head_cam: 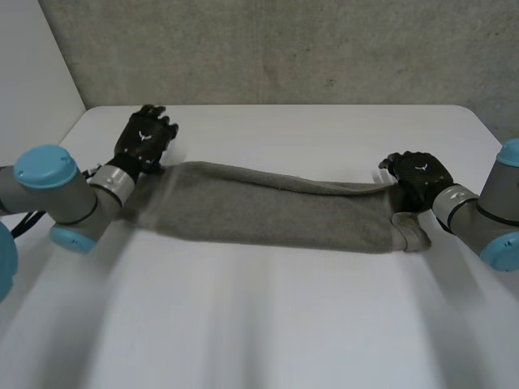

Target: Fold the towel.

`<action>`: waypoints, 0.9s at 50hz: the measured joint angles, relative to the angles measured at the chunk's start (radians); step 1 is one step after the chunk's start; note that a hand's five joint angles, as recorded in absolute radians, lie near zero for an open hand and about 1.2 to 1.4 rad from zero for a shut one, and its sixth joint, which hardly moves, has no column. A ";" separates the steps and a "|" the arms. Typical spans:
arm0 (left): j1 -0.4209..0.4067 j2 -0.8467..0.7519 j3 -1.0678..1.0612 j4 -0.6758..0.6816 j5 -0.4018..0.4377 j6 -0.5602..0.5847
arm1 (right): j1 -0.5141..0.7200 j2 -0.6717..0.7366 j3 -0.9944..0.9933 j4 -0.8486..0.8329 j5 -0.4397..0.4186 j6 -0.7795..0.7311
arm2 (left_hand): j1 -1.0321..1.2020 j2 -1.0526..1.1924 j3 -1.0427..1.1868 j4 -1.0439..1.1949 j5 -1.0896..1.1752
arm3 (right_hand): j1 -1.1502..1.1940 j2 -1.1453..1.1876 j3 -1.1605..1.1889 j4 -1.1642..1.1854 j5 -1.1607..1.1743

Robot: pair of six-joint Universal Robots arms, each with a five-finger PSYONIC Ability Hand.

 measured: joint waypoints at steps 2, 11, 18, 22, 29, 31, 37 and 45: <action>0.011 0.040 -0.071 -0.002 0.005 0.003 | -0.001 -0.005 0.004 0.008 0.001 0.002 | 0.000 0.000 0.000 0.000 -0.009 | 0.000 0.000 0.000 0.000 0.000; 0.093 0.224 -0.331 -0.006 0.032 0.007 | -0.068 -0.091 -0.031 0.048 -0.048 0.015 | -0.005 -0.003 0.000 0.000 -0.028 | 0.000 0.000 0.000 0.000 -0.003; 0.139 0.348 -0.477 -0.005 0.090 0.004 | -0.117 -0.044 -0.094 -0.087 -0.153 0.022 | -0.015 -0.015 0.000 0.000 -0.043 | -0.004 0.000 0.000 0.000 -0.006; 0.151 0.370 -0.514 -0.005 0.103 0.004 | -0.120 -0.013 -0.102 -0.209 -0.203 0.027 | -0.015 -0.015 0.000 0.000 -0.046 | -0.004 0.000 0.000 0.000 -0.006; 0.164 0.373 -0.531 -0.006 0.103 0.003 | -0.120 0.002 -0.084 -0.394 -0.263 0.056 | -0.039 -0.039 0.000 0.000 -0.066 | -0.004 0.000 0.000 0.000 -0.006; 0.165 0.376 -0.534 -0.007 0.102 0.002 | -0.122 0.002 -0.082 -0.406 -0.275 0.080 | -0.044 -0.042 0.000 0.000 -0.070 | -0.004 0.000 0.000 0.000 -0.006; 0.167 0.387 -0.545 -0.008 0.102 0.000 | -0.130 -0.002 -0.091 -0.283 -0.292 0.162 | -0.057 -0.055 0.000 0.000 -0.087 | -0.004 0.000 0.000 0.000 -0.006; 0.166 0.391 -0.553 -0.008 0.102 0.000 | -0.154 -0.044 -0.101 -0.012 -0.255 0.181 | -0.072 -0.072 0.000 0.000 -0.105 | -0.004 0.000 0.000 0.000 -0.006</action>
